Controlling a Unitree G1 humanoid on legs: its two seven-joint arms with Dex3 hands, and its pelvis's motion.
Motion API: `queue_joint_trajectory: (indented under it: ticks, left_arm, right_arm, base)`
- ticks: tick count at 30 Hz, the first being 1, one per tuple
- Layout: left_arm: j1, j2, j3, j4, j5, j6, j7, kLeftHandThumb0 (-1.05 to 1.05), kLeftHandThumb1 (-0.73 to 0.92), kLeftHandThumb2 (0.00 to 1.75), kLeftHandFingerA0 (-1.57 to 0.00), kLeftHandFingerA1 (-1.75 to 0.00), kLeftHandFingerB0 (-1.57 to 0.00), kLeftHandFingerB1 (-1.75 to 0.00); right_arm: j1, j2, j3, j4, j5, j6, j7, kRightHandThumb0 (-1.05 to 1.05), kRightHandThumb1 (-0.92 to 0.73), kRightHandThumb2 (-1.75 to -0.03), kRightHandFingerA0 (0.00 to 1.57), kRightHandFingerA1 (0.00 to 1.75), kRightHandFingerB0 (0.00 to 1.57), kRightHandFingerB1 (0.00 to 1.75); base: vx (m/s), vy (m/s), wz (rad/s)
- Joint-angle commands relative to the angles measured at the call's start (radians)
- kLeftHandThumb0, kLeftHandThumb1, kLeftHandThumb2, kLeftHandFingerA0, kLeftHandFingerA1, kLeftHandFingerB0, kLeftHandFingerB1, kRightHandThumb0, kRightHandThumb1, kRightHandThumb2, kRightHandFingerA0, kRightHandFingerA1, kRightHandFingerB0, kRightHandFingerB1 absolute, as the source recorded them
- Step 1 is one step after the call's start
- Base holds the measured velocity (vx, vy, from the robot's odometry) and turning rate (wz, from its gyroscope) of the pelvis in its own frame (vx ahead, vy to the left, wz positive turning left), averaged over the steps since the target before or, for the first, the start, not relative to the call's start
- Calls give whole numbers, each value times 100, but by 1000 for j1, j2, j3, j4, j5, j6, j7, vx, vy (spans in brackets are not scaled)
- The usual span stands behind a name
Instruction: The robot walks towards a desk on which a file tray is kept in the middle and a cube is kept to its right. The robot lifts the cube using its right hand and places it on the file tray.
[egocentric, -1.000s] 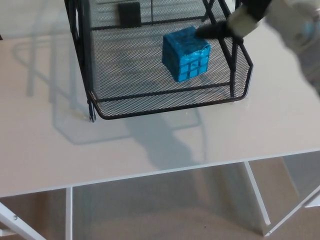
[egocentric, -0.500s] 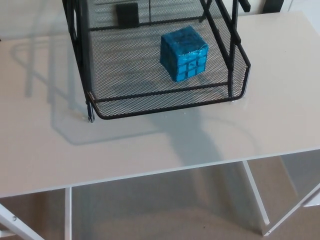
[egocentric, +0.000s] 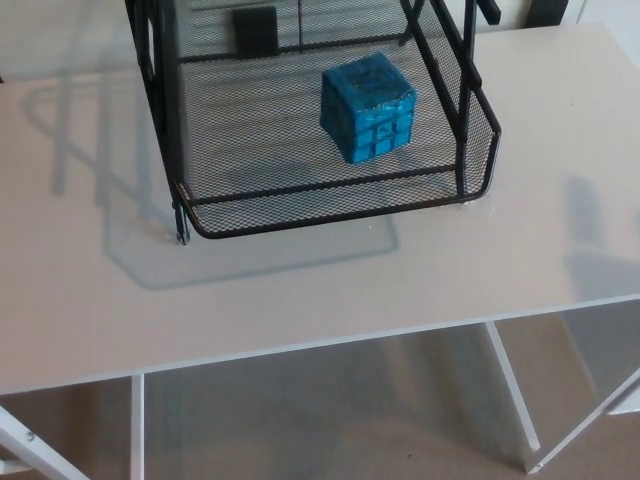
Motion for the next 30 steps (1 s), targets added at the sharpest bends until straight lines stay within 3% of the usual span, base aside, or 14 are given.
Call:
queue_joint_trajectory:
  ticks: [1,2,6,8,10,13,14,20,21,22,25,28,29,30]
  left_arm:
    - [20,18,19,-19,-8,0,-3,-70,91,67,-36,-55,-23,-39]
    - [27,16,23,-22,-11,2,-3,-69,92,67,-35,-54,-22,-39]
    - [45,20,37,-9,-22,-11,-6,-70,92,67,-35,-57,-25,-41]
    - [44,25,38,20,-19,-36,-7,-69,92,68,-35,-57,-27,-42]
    - [68,29,31,-18,-9,-34,-5,-71,92,69,-37,-57,-28,-42]
    - [80,22,43,-15,-26,-31,-22,-71,92,69,-32,-56,-25,-40]
    - [74,18,42,-8,-22,-30,-16,-71,92,69,-33,-55,-26,-40]
    - [68,20,43,16,-10,-48,-10,-72,74,107,-35,-63,-15,-50]
    - [73,20,43,-5,-9,-27,-10,-72,92,70,-39,-56,-19,-39]
    - [69,17,42,4,-8,-36,-12,-70,75,108,-34,-62,-14,-49]
    - [52,17,38,43,-3,-59,-9,-71,92,70,-39,-56,-22,-41]
    - [47,16,35,55,0,-70,-9,-71,92,72,-36,-56,-18,-40]
    - [39,16,34,65,0,-68,-11,-71,92,72,-34,-56,-19,-41]
    - [42,17,32,60,4,-69,-7,-71,75,108,-32,-61,-15,-50]
  right_arm:
    - [386,222,-615,407,424,41,-329,-52,-59,-69,72,115,5,24]
    - [396,227,-623,407,410,98,-347,-66,-52,-93,88,109,0,33]
    - [425,256,-634,320,347,275,-345,-74,-70,-62,76,96,0,25]
    - [451,237,-545,434,290,202,-362,-84,-56,-101,72,92,0,19]
    - [452,227,-582,466,357,241,-259,-73,-73,-62,95,114,16,49]
    - [518,233,-472,415,256,233,-213,-76,-52,-90,92,84,5,51]
    - [510,200,-405,445,197,272,-220,-82,-67,-61,76,67,13,43]
    - [494,237,-391,440,308,302,-156,-53,-38,-52,64,71,43,52]
    - [532,215,-299,423,252,265,-100,-66,-35,-77,65,72,21,53]
    - [537,190,-238,457,235,194,-61,-63,-38,-73,41,64,5,43]
    - [580,146,-122,449,202,153,-40,-67,-49,-55,61,54,6,31]
    - [616,116,-20,463,166,53,-85,-75,-41,-80,69,65,5,32]
    - [617,111,-11,454,185,79,-79,-72,-50,-55,70,54,11,31]
    - [612,100,-9,480,218,58,-35,-68,-51,-57,61,57,9,29]
  base:
    - [0,0,0]
    - [0,0,0]
    - [0,0,0]
    - [0,0,0]
    - [0,0,0]
    - [0,0,0]
    - [0,0,0]
    - [0,0,0]
    - [0,0,0]
    - [0,0,0]
    - [0,0,0]
    - [0,0,0]
    - [0,0,0]
    - [0,0,0]
